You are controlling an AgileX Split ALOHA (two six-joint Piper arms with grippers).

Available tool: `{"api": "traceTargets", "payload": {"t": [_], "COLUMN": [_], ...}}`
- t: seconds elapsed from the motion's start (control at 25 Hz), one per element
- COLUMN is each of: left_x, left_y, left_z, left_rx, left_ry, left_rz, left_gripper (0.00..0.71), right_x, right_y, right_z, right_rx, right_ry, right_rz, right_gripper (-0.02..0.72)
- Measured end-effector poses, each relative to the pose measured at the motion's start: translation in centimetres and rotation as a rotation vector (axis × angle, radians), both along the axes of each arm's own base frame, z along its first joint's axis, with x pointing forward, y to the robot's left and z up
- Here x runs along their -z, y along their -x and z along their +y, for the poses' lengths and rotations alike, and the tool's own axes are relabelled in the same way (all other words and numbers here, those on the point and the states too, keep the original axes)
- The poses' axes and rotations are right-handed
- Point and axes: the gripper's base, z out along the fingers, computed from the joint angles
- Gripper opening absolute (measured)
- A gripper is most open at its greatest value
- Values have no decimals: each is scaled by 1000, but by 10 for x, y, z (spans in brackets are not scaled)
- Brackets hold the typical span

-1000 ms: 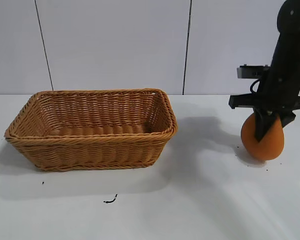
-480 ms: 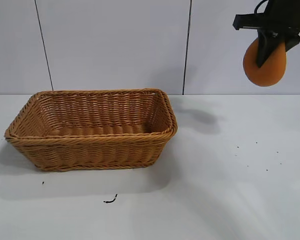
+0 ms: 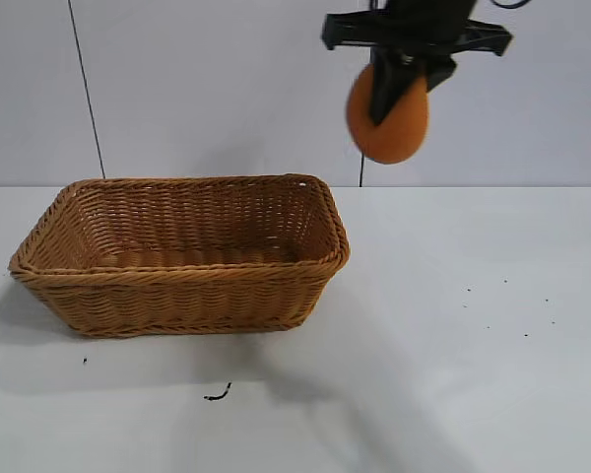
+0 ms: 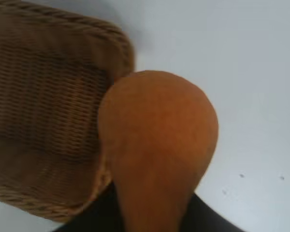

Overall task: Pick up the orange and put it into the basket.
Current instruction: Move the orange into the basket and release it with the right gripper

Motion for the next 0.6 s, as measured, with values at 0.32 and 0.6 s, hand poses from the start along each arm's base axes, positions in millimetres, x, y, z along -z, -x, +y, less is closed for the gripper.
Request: {"api": "traceTargets", "payload": {"t": [0.32,0.6], "left_x": [0,0], "left_y": [0,0], "left_z": [0,0], "left_rx": [0,0], "left_ry": [0,0], "left_rz": [0,0], "left_gripper": [666,666], "right_x": [77,92], "right_y": [-19,-21], "right_z": [30,31], "right_rx": [-21,-23], "right_ry": [28,57], "right_rz": [46,84], "right_gripper": [64,136]}}
